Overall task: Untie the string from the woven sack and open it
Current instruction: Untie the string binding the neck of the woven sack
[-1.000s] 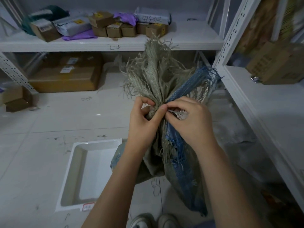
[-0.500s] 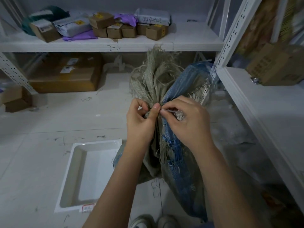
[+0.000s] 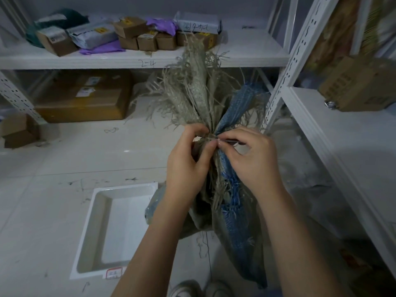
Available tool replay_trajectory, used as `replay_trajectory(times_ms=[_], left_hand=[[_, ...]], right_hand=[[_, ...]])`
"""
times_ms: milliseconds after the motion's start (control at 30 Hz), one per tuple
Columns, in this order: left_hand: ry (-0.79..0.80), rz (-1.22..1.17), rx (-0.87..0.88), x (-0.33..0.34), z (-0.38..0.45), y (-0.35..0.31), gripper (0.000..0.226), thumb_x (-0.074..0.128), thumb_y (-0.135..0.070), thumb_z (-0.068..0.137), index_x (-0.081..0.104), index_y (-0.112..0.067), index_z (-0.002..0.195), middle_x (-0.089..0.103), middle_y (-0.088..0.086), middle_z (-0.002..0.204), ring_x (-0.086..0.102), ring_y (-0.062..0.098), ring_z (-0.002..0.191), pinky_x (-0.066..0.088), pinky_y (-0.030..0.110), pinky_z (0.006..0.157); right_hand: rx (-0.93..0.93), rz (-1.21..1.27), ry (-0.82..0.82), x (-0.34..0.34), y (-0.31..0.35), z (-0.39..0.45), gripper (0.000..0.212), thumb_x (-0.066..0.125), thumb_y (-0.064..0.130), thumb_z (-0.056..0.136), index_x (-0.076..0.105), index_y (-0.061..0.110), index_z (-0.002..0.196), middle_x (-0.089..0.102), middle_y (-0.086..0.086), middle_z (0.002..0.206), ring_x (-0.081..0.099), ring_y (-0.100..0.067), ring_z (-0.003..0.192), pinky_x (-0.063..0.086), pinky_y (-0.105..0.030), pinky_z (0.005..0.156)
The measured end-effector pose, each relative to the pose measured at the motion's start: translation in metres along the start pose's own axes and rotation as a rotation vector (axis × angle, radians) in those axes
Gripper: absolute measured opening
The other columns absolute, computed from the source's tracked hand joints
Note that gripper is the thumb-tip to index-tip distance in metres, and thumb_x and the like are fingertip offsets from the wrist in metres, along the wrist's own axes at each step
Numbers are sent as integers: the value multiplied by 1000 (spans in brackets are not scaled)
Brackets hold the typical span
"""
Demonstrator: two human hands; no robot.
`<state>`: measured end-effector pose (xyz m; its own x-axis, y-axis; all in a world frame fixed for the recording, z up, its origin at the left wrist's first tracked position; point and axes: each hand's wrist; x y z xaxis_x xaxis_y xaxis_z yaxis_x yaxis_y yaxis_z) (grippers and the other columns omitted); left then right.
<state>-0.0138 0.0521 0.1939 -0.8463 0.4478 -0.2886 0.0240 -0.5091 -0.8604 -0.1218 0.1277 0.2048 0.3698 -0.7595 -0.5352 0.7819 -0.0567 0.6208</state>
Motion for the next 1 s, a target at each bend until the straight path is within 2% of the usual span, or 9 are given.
replay_trajectory(times_ms=[100, 267, 367, 433, 567, 667, 767, 900, 1000], left_hand=[[-48, 115, 112, 4, -2, -2, 17, 56, -15, 90, 49, -29, 98, 63, -7, 92, 63, 15, 81, 53, 38, 71], [-128, 136, 235, 2, -2, -4, 19, 55, -11, 91, 54, -26, 101, 68, 4, 92, 64, 17, 83, 53, 37, 71], [-143, 144, 310, 3, -3, -2, 20, 51, -8, 90, 60, -23, 100, 65, 15, 82, 62, 26, 71, 50, 43, 61], [-129, 125, 296, 4, -3, -1, 22, 51, -10, 89, 69, -19, 98, 62, 16, 76, 58, 26, 65, 47, 42, 56], [-77, 83, 215, 5, -4, -3, 19, 58, -12, 87, 73, -10, 99, 68, 10, 81, 60, 11, 72, 51, 27, 65], [-72, 54, 202, 6, -3, -4, 17, 59, -12, 86, 71, -13, 97, 69, 1, 84, 56, -6, 74, 45, 11, 70], [-63, -36, 141, 6, -3, -5, 15, 58, -18, 86, 66, -21, 98, 66, -13, 90, 62, -3, 85, 49, 15, 78], [-23, -36, 122, 5, -1, -4, 15, 59, -22, 86, 64, -25, 99, 65, -18, 93, 63, -2, 88, 49, 14, 78], [21, -18, 91, 6, 0, -1, 12, 61, -19, 87, 63, -26, 97, 62, -24, 90, 62, -5, 86, 51, 16, 77]], right_hand=[[13, 36, -19, -2, 2, 1, 6, 72, 13, 77, 74, 12, 83, 71, 1, 79, 65, -16, 76, 54, -37, 69], [14, 116, -41, -5, 8, 2, 7, 72, 11, 76, 74, 10, 83, 66, 6, 77, 65, -14, 76, 55, -32, 72], [6, 179, -49, -9, 11, 2, 9, 73, 9, 77, 75, 10, 85, 64, 10, 77, 63, -7, 75, 52, -19, 73], [7, 178, -41, -12, 10, 1, 11, 73, 8, 76, 74, 11, 87, 64, 11, 78, 63, -7, 77, 51, -14, 73], [27, 129, -16, -16, 4, 0, 12, 74, 11, 76, 75, 12, 87, 63, 12, 77, 61, -6, 77, 49, -15, 73], [20, 133, -9, -18, 4, 0, 11, 75, 11, 76, 74, 13, 86, 63, 12, 76, 62, -7, 77, 50, -15, 73], [10, 153, -5, -20, 5, 0, 9, 75, 10, 76, 74, 13, 85, 62, 16, 76, 63, -6, 78, 49, -13, 74], [-1, 127, 20, -22, 3, 0, 9, 75, 12, 76, 74, 13, 85, 61, 17, 75, 61, -5, 79, 47, -9, 73], [-23, 76, 44, -22, 2, -1, 7, 74, 15, 76, 75, 13, 83, 66, 8, 76, 61, -10, 77, 49, -19, 71]])
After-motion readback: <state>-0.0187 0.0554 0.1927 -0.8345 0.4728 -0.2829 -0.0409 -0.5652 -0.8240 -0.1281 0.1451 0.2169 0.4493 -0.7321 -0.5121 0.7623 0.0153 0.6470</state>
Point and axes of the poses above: each hand's wrist, its own z-axis towards the middle knuckle, its own x-axis out of the palm, y = z × x
